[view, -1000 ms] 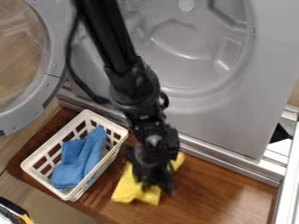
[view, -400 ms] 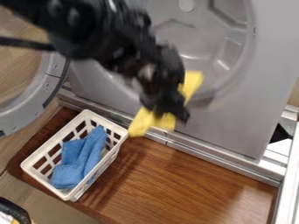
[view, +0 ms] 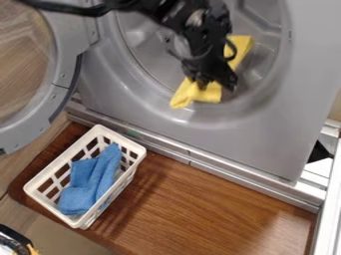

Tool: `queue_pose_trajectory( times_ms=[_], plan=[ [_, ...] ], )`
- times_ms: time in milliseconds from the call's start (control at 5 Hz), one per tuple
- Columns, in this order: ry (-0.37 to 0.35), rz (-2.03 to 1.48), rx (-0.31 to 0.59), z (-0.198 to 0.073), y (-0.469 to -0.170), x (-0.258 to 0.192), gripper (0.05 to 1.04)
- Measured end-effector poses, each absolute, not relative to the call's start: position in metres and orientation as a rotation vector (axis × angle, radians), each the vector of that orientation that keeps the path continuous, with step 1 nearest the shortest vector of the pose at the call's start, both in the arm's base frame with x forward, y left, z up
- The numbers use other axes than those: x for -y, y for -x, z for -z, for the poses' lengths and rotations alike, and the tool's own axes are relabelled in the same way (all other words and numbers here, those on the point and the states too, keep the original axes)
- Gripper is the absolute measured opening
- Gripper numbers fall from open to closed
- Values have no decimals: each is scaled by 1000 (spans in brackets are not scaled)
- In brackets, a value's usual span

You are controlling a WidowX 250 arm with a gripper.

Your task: Pick up the yellow cloth from the table and placed it on the grey thing above

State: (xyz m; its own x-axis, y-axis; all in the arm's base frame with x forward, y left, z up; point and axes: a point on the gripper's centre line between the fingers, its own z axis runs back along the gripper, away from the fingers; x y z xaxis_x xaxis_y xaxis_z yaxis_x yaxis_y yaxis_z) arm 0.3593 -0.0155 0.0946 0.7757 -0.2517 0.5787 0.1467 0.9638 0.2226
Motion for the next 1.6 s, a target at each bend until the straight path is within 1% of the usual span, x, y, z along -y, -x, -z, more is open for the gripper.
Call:
queue_pose_trajectory(
  times_ms=[200, 400, 800, 1000, 1200, 1400, 1600],
  plan=[
    [-154, 212, 613, -77, -382, 9, 117],
    [-129, 218, 564, -61, -393, 4, 309],
    [-134, 213, 547, -58, -391, 4, 903],
    [-134, 202, 532, -54, -386, 3, 1012],
    [-139, 213, 571, -73, -383, 3, 1008],
    [-153, 238, 613, -96, -368, 1, 1001],
    [-181, 280, 631, -108, -338, -2, 1001]
  ],
)
